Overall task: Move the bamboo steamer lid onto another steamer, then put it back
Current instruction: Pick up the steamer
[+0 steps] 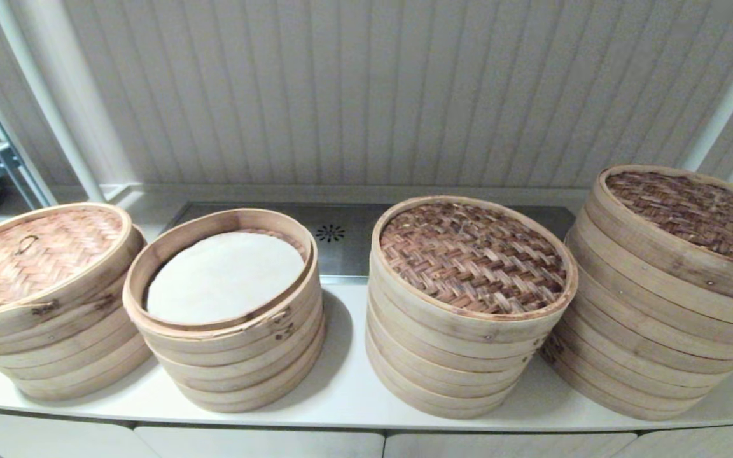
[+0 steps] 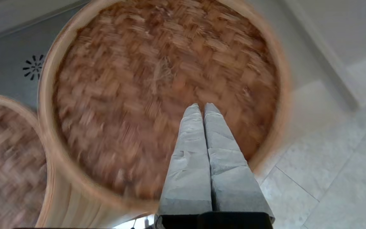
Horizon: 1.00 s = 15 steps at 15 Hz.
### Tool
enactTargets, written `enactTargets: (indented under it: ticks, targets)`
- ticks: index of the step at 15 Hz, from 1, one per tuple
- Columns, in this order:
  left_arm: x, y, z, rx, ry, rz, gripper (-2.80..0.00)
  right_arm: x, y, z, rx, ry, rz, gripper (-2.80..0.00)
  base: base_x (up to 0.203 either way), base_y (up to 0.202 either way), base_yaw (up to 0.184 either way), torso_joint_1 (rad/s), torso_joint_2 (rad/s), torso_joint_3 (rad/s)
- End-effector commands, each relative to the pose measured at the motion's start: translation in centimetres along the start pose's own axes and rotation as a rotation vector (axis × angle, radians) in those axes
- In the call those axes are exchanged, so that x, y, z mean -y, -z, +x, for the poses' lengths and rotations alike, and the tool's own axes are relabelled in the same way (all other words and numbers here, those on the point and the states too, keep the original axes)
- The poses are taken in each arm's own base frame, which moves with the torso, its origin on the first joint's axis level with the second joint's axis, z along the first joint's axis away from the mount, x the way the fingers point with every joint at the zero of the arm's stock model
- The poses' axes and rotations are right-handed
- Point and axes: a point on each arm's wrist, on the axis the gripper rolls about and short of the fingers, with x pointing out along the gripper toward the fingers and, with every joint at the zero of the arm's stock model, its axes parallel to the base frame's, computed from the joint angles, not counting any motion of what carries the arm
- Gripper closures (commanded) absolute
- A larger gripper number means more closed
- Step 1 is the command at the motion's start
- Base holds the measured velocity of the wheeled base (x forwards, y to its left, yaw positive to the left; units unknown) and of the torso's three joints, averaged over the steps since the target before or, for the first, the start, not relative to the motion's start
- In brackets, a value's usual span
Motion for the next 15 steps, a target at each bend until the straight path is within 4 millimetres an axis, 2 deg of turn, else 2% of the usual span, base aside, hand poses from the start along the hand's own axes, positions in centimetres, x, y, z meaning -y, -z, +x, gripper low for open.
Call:
enactTargets:
  ticks: [1,2,9,12,15]
  targets:
    - [0.0,0.8,0.2,-0.029,0.003,0.001,0.00,-0.3,0.1,2.5,-0.034,-0.005,-0.007,0.00,0.000,0.000,0.000,0.000,0.00,0.000]
    - [0.0,0.8,0.2,-0.029,0.004,0.002,0.00,-0.5,0.3,2.9,-0.030,-0.017,-0.022,-2.80,0.000,0.000,0.000,0.000,0.00,0.000]
    - [0.0,0.8,0.2,-0.030,0.000,-0.002,0.00,-0.7,1.3,6.1,0.072,-0.044,-0.127,-2.80,0.000,0.000,0.000,0.000,0.00,0.000]
    - [0.0,0.8,0.2,-0.030,0.000,-0.001,0.00,-1.6,1.5,5.4,0.075,-0.081,-0.137,-2.80,0.000,0.000,0.000,0.000,0.00,0.000]
    - [0.0,0.8,0.2,-0.029,0.000,-0.002,0.00,-4.6,2.6,3.3,0.071,-0.221,-0.194,-2.80,0.000,0.000,0.000,0.000,0.00,0.000]
